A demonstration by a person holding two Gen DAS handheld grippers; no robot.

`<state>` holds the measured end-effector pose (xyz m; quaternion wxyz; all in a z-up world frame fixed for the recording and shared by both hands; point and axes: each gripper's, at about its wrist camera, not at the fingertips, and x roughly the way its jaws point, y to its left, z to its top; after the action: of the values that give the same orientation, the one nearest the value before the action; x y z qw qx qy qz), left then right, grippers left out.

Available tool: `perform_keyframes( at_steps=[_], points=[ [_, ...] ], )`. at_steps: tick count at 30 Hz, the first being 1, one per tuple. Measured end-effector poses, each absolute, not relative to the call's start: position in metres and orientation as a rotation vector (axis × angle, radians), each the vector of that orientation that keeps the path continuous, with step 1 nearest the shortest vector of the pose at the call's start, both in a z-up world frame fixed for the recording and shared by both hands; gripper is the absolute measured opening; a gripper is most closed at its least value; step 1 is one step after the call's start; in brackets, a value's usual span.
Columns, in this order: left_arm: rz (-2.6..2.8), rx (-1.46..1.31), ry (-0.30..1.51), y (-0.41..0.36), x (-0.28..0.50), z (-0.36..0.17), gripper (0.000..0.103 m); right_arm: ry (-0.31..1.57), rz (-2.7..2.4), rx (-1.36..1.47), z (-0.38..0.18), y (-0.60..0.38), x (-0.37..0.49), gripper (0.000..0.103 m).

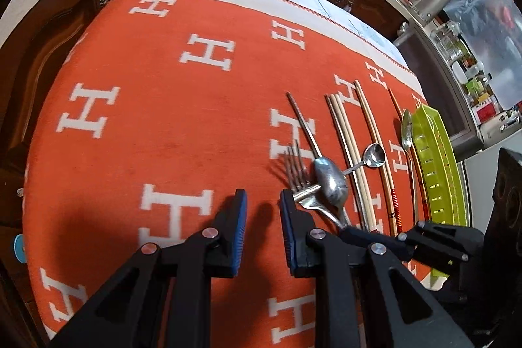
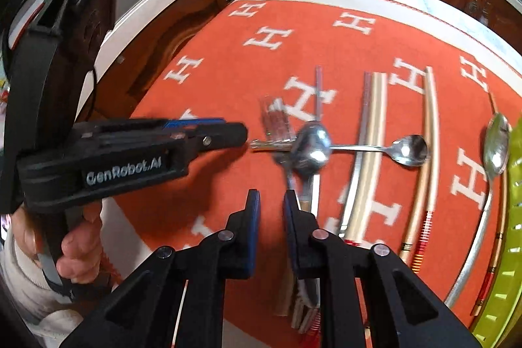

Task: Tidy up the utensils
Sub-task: 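Lower right tool toward the steel fork and spoon cluster, then close right tool on the steel fork and lift it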

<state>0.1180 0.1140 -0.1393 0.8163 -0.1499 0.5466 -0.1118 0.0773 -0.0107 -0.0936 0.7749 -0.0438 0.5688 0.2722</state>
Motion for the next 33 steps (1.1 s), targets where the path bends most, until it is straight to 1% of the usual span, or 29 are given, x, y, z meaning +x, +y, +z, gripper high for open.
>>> perform_keyframes(
  at_steps=[3,4,9,16,26,28,33],
  points=[
    [-0.231,-0.336,1.164,0.123,0.115,-0.140,0.019,1.248,0.578,-0.121,-0.099,-0.002,0.076,0.013],
    [-0.228,-0.343,1.164,0.125,0.114,-0.141,0.019,1.241,0.564,-0.121,-0.099,-0.001,0.077,0.011],
    [-0.215,-0.365,1.166,0.137,0.107,-0.143,0.019,1.194,0.523,-0.136,-0.087,-0.002,0.084,0.011],
    [-0.205,-0.387,1.162,0.145,0.103,-0.145,0.019,1.196,0.492,-0.194,-0.094,0.001,0.094,0.011],
    [-0.195,-0.405,1.156,0.152,0.097,-0.145,0.019,1.196,0.535,-0.352,-0.097,0.027,0.088,0.011],
    [-0.192,-0.407,1.158,0.152,0.096,-0.146,0.019,1.227,0.533,-0.388,-0.104,0.028,0.091,0.011],
    [-0.186,-0.420,1.158,0.154,0.093,-0.147,0.019,1.187,0.575,-0.460,-0.101,0.034,0.088,0.011]
  ],
)
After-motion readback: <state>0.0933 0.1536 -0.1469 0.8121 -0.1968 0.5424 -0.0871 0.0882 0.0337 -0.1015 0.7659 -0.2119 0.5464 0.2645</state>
